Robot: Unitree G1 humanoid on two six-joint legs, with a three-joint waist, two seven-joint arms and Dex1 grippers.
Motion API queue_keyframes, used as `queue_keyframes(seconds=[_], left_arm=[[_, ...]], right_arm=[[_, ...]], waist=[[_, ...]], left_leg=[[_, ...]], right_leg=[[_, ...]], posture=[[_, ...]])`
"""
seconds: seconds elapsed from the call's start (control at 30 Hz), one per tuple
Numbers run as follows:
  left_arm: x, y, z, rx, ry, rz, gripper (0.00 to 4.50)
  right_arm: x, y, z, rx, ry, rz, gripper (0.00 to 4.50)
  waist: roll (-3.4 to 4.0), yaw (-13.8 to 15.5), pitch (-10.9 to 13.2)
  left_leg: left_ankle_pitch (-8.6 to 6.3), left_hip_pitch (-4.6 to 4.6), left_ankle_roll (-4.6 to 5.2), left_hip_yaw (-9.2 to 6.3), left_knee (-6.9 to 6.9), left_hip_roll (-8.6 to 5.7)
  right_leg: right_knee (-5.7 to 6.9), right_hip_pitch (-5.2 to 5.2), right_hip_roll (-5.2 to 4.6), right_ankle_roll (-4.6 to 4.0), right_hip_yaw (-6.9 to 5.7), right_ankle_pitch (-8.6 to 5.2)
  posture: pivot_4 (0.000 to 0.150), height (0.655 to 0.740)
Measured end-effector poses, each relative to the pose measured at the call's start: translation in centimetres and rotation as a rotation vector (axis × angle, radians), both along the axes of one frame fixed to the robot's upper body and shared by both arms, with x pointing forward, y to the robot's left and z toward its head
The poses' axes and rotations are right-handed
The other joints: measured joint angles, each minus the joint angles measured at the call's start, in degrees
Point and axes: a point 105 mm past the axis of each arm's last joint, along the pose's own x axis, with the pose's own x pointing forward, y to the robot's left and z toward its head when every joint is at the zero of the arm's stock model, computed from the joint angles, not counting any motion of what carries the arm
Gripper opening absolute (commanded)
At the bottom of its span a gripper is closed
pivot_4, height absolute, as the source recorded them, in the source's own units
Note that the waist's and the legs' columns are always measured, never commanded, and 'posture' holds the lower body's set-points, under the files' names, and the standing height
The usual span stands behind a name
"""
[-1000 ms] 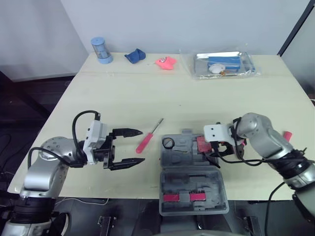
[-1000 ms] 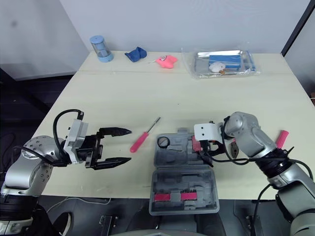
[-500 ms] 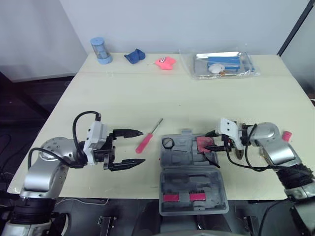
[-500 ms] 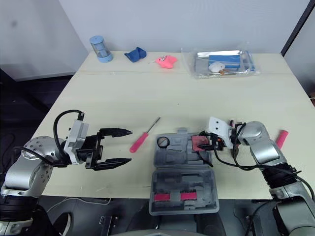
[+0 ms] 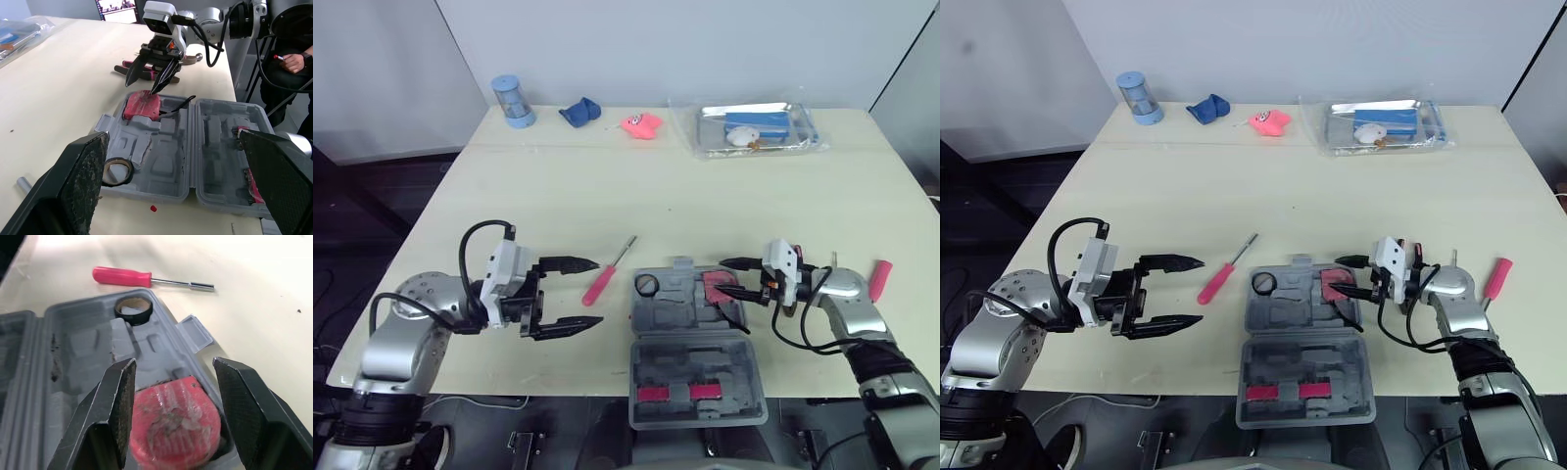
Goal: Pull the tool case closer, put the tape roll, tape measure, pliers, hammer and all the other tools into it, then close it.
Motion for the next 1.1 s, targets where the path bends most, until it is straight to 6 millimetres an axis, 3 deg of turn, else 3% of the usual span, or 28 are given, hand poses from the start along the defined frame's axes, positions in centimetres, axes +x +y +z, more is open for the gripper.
queue_keyframes(seconds=[0.27, 0.47, 0.6, 0.73, 0.9, 1.1], left_arm=[[0.1, 0.0, 0.1, 0.0, -0.002, -0.001, 4.5], [0.1, 0.0, 0.2, 0.0, -0.004, -0.002, 4.5], [0.1, -0.1, 0.2, 0.0, -0.005, -0.003, 4.5], [0.1, -0.1, 0.2, 0.0, -0.004, -0.001, 4.5], [0.1, 0.0, 0.1, -0.002, 0.0, 0.011, 4.5], [0.5, 0.7, 0.5, -0.057, -0.016, 0.096, 4.5]], right_arm=[[0.0, -0.3, -1.9, 0.01, 0.036, 0.004, 2.64], [0.4, -0.2, -3.4, -0.092, 0.035, 0.008, 2.64], [1.0, 0.4, -3.6, -0.174, 0.024, 0.025, 2.64], [1.2, 0.5, -4.1, -0.22, 0.041, 0.018, 2.64], [1.4, 0.3, -3.8, -0.212, 0.028, -0.015, 2.64], [-0.1, -0.4, -2.7, -0.052, 0.014, -0.101, 2.64]], waist=[[0.0, 0.0, 0.0], [-0.04, -0.2, -0.1], [-0.48, -1.1, -0.5], [-0.65, -1.3, -0.7], [-0.65, -1.1, -0.9], [-0.23, -0.8, -0.6]], left_leg=[[0.0, 0.02, 0.0, 0.02, 0.0, 0.0], [0.0, 0.21, 0.0, 0.05, -0.01, 0.0], [0.0, 0.42, 0.0, 0.04, -0.01, 0.01], [-0.01, 1.23, 0.02, 0.07, -0.12, 0.02], [-0.01, 1.25, 0.02, 0.05, -0.16, 0.03], [-0.01, 0.78, 0.02, 0.1, -0.17, 0.02]], right_leg=[[0.0, 0.01, 0.0, 0.0, 0.02, 0.0], [0.01, 0.17, 0.01, 0.0, 0.06, 0.0], [0.09, 0.33, 0.04, -0.01, 0.07, 0.0], [-0.02, 1.1, 0.04, -0.02, 0.11, -0.01], [-0.08, 1.14, 0.04, -0.02, 0.11, -0.01], [-0.03, 0.66, 0.02, -0.01, 0.17, 0.0]], posture=[[0.15, 0.74], [0.15, 0.74], [0.15, 0.74], [0.15, 0.74], [0.15, 0.74], [0.15, 0.74]])
